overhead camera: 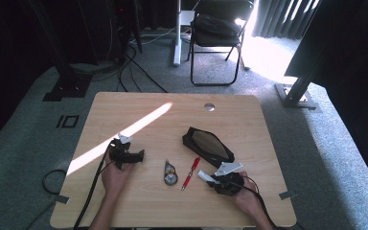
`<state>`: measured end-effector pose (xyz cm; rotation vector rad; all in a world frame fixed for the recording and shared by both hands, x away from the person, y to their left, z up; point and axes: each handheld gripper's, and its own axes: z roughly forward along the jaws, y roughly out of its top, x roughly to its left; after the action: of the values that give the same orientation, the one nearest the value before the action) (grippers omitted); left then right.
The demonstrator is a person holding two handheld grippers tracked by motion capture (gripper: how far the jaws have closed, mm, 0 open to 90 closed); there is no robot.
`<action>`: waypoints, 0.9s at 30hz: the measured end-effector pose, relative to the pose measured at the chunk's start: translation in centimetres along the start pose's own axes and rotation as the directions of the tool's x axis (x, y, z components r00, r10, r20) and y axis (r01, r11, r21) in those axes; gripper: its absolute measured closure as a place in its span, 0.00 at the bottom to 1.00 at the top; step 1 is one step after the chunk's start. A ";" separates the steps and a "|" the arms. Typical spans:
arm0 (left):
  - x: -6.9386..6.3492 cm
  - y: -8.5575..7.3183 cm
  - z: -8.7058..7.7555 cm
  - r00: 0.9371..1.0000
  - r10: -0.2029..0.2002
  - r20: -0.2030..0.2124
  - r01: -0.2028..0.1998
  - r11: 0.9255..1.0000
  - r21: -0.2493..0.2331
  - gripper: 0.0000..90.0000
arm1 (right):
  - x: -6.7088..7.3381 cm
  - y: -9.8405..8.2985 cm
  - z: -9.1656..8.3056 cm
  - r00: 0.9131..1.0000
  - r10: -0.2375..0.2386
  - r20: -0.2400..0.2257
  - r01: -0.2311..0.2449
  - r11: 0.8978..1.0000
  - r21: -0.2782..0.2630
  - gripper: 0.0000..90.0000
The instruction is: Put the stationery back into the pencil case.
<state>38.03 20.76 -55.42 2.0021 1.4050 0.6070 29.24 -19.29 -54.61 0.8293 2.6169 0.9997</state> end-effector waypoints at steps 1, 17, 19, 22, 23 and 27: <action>0.0 0.0 0.0 1.000 0.000 0.000 0.000 1.000 0.000 0.10 | 0.0 0.0 0.0 1.000 0.002 -0.003 -0.002 1.000 0.000 0.79; 0.0 0.0 0.0 1.000 0.000 0.000 0.000 1.000 0.000 0.10 | 0.4 0.3 -1.0 1.000 0.006 0.005 -0.005 0.998 -0.070 0.79; 0.0 0.0 0.0 1.000 0.000 0.000 0.000 1.000 0.000 0.10 | 0.4 0.3 -1.2 1.000 0.005 0.008 -0.004 0.997 -0.081 0.79; 0.0 0.0 0.0 1.000 0.000 0.000 0.000 1.000 0.000 0.10 | 0.4 0.5 -1.5 1.000 0.006 0.008 -0.005 0.995 -0.099 0.79; 0.0 0.0 0.0 1.000 0.000 0.000 0.000 1.000 0.000 0.10 | 0.4 0.5 -1.7 1.000 0.006 0.009 -0.005 0.994 -0.109 0.79; 0.0 0.0 0.0 1.000 0.000 0.000 0.000 1.000 0.000 0.10 | 0.4 0.7 -2.3 1.000 0.014 0.011 -0.012 0.990 -0.141 0.79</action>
<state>38.03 20.77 -55.42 2.0023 1.4049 0.6071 28.33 -19.87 -52.38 0.8166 2.4995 1.1637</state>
